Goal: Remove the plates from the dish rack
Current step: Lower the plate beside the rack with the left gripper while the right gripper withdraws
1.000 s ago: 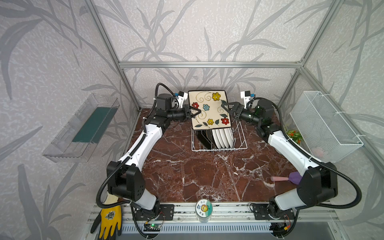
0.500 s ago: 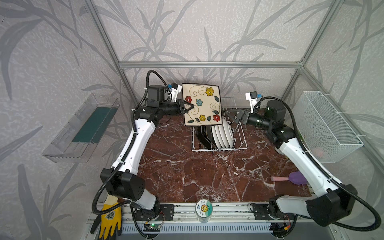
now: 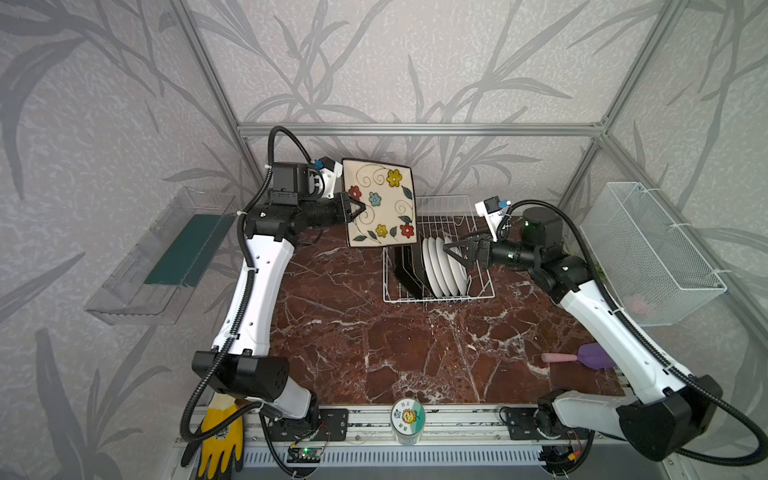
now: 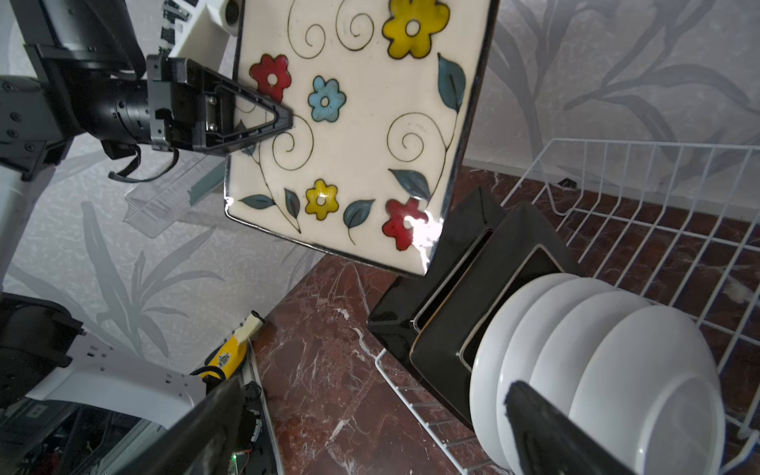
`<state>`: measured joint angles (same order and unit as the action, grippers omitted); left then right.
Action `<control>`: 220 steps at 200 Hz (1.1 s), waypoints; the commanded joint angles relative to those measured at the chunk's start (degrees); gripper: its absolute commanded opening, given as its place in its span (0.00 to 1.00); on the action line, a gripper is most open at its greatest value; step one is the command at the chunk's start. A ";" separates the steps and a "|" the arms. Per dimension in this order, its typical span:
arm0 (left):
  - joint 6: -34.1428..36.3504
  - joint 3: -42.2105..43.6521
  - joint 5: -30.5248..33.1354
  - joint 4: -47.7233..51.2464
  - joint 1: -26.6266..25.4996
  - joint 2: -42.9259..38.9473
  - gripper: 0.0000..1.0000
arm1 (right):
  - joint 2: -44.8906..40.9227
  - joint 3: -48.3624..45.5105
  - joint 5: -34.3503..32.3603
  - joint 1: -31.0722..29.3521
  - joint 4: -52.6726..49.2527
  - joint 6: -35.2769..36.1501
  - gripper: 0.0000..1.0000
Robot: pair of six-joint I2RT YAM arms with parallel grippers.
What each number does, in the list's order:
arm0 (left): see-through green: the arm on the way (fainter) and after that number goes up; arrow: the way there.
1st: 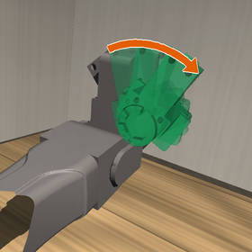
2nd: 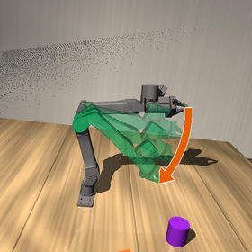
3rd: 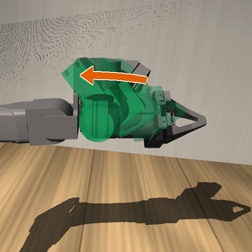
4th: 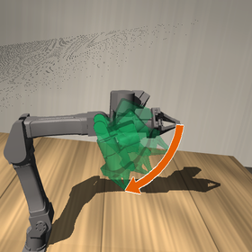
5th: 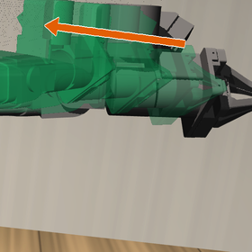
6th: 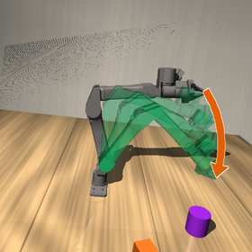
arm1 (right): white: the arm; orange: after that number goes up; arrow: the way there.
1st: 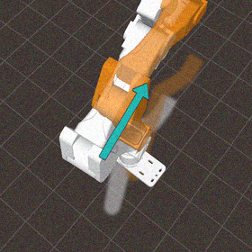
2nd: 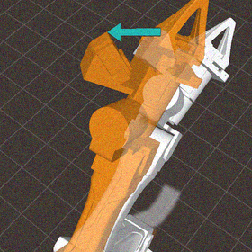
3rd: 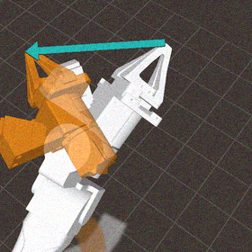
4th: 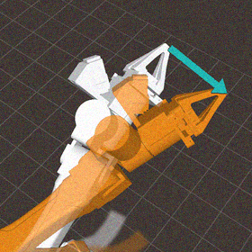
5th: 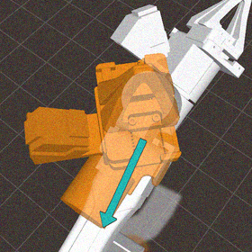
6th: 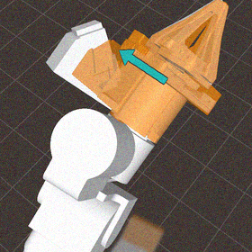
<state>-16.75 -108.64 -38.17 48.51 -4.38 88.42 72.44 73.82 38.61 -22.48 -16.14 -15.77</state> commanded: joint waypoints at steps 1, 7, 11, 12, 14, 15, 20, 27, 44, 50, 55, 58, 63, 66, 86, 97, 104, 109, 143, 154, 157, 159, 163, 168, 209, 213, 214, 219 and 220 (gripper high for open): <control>1.78 -3.68 0.37 -4.75 2.19 -4.66 0.00 | -2.21 2.82 -4.06 -1.26 -5.32 6.71 0.99; 2.15 -3.60 0.83 -3.98 2.87 -4.66 0.00 | -2.35 2.82 -4.91 -1.63 -5.48 7.58 0.99; 2.51 -3.60 1.13 -3.48 3.39 -4.67 0.00 | -2.47 2.79 -5.44 -2.03 -5.63 8.03 0.99; 2.60 -3.60 1.24 -3.36 3.45 -4.67 0.00 | -2.52 2.76 -5.59 -2.08 -5.60 8.21 0.99; 2.71 -3.53 1.45 -3.12 3.60 -4.66 0.00 | -2.56 2.74 -5.86 -2.25 -5.64 8.41 0.99; 2.75 -3.48 1.62 -3.01 3.68 -4.71 0.00 | -2.57 2.69 -6.02 -2.32 -5.60 8.53 0.99; 2.94 -3.39 2.28 -2.56 4.22 -4.68 0.00 | -2.74 2.60 -6.76 -2.82 -5.65 9.14 0.99; 3.28 -3.09 2.93 -1.91 4.89 -4.71 0.00 | -2.79 2.47 -7.94 -3.59 -5.66 9.99 0.99; 3.44 -2.38 4.54 -0.60 6.35 -4.68 0.00 | -2.84 2.34 -11.76 -5.20 -5.40 11.43 0.99; 3.67 -2.22 4.96 -0.08 6.66 -4.68 0.00 | -2.75 2.29 -12.50 -5.61 -5.28 11.69 0.99; 4.02 -2.00 5.46 0.29 6.92 -4.66 0.00 | -2.62 2.21 -12.91 -5.93 -5.10 11.81 0.99; 4.16 -1.83 5.68 0.49 7.00 -4.73 0.00 | -2.52 2.20 -13.15 -6.13 -4.96 11.83 0.99; 4.52 -1.34 6.35 0.63 7.18 -4.90 0.00 | -2.36 2.20 -13.41 -6.57 -4.71 11.82 0.99; 4.66 -1.12 6.69 0.63 7.29 -5.03 0.00 | -2.27 2.32 -13.57 -6.85 -4.57 11.86 0.99; 5.76 1.45 8.73 0.61 8.07 -6.15 0.00 | -1.40 2.56 -14.72 -8.29 -4.35 12.08 0.99; 6.81 2.57 9.88 1.09 8.34 -6.53 0.00 | -0.94 2.58 -15.03 -8.69 -3.92 11.70 0.99; 7.58 3.43 10.22 1.31 8.51 -6.76 0.00 | -0.53 2.65 -15.10 -8.96 -3.56 11.38 0.99; 8.00 3.95 10.44 1.47 8.62 -6.93 0.00 | -0.33 2.68 -15.26 -8.90 -3.32 11.02 0.99; 11.07 4.75 12.06 4.75 9.23 -5.71 0.00 | 0.94 3.17 -15.30 -9.23 -3.06 10.13 0.99; 12.08 4.69 11.90 5.72 9.31 -5.14 0.00 | 1.16 3.42 -14.91 -9.21 -3.32 10.23 0.99; 12.24 4.80 11.89 5.86 9.36 -5.00 0.00 | 1.20 3.50 -14.76 -9.23 -3.44 10.23 0.99; 12.48 4.77 11.89 5.93 9.38 -4.90 0.00 | 1.23 3.52 -14.72 -9.22 -3.56 10.23 0.99; 12.70 4.84 12.01 6.05 9.36 -4.77 0.00 | 1.23 3.60 -14.56 -9.24 -3.66 10.32 0.99; 13.02 5.03 12.18 6.18 9.39 -4.56 0.00 | 1.38 3.71 -14.38 -9.32 -3.89 10.32 0.99; 14.47 6.42 11.93 5.90 9.49 -2.20 0.00 | 2.06 2.13 -12.86 -9.36 -1.59 7.99 0.99; 14.53 6.51 11.90 5.88 9.50 -1.87 0.00 | 2.16 2.04 -12.94 -9.40 -1.60 7.78 0.99; 14.53 6.55 11.85 5.89 9.51 -1.81 0.00 | 2.17 2.03 -12.99 -9.41 -1.61 7.73 0.99; 14.63 6.73 11.66 5.89 9.62 -1.49 0.00 | 2.40 2.07 -13.14 -9.47 -1.60 7.63 0.99; 14.64 6.75 11.64 5.89 9.59 -1.45 0.00 | 2.42 2.09 -13.18 -9.45 -1.70 7.66 0.99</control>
<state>-4.21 -101.38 -23.42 60.88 4.78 87.02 73.91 75.26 24.53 -31.48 -19.53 -6.59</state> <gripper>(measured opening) 0.157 0.991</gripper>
